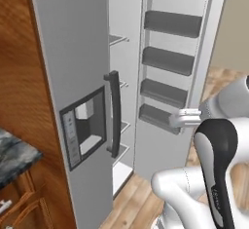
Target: Pick up the banana and apple from the fridge and place one fruit on each plate on the dining counter.
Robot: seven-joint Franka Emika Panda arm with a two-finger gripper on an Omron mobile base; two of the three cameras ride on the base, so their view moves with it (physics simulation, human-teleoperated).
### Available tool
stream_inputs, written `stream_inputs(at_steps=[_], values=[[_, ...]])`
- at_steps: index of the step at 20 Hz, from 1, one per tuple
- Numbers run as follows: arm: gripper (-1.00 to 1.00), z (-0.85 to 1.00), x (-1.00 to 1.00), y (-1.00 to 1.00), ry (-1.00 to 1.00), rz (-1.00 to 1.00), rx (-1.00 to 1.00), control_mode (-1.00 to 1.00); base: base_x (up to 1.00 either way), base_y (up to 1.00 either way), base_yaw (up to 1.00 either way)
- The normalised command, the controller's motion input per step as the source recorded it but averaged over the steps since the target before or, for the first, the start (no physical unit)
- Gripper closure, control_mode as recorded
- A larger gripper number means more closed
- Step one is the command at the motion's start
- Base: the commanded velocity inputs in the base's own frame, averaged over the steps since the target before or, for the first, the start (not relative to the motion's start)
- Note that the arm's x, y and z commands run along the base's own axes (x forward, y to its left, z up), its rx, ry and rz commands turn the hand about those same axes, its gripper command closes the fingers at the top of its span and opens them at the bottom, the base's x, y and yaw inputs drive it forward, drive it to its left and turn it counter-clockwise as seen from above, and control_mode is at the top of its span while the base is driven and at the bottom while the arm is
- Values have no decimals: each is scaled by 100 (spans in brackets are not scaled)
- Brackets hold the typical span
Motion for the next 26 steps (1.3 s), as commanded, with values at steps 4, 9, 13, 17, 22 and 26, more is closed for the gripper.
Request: stream_inputs(at_steps=[4,9,13,17,22,26], values=[[-100,0,0,0,0,0,0,100,68,-11,13],[-100,0,0,0,0,0,0,100,70,-19,27],[-100,0,0,0,0,0,0,100,60,-6,35],[-100,0,0,0,0,0,0,100,25,-3,33],[-100,0,0,0,0,0,0,100,25,-9,33],[-100,0,0,0,0,0,0,100,34,-30,18]])
